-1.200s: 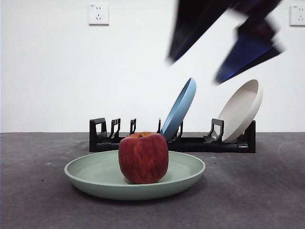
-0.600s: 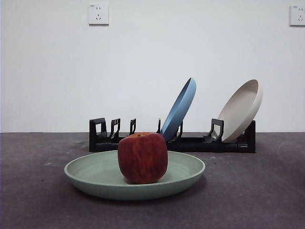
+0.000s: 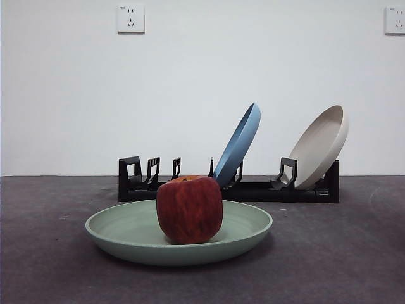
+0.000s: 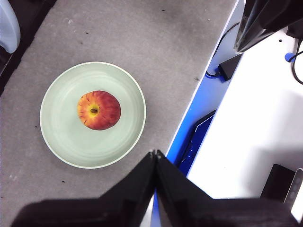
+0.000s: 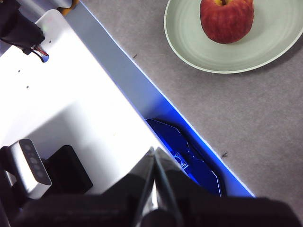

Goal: Take the green plate from the plate rack,put the plate on the table,take the apple from the table,put the apple in the plate

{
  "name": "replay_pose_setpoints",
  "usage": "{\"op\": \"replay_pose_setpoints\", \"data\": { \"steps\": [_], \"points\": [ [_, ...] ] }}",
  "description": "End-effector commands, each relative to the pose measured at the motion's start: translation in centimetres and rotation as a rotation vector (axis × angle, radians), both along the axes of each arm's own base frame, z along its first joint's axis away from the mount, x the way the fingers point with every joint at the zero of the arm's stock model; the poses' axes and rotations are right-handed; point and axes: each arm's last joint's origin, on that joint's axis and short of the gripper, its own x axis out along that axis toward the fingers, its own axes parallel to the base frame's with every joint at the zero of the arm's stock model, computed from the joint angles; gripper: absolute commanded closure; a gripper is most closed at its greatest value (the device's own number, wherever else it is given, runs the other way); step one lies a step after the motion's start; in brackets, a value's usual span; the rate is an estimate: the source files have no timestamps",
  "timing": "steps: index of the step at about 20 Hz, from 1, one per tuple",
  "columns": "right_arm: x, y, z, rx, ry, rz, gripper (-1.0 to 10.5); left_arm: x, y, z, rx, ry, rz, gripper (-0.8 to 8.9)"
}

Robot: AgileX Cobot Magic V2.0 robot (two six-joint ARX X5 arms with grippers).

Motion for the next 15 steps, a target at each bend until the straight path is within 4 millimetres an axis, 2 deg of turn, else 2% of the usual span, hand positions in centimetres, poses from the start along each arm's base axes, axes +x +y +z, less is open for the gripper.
{"op": "replay_pose_setpoints", "data": {
  "steps": [1,15],
  "points": [
    [0.0,0.0,-0.2,-0.002,0.006,-0.004,9.5,0.0,0.0,0.0,-0.001,0.003,0.008,8.16],
    [0.0,0.0,-0.2,-0.002,0.006,-0.004,9.5,0.8,-1.1,1.1,-0.155,-0.076,0.001,8.16]
  ]
}}
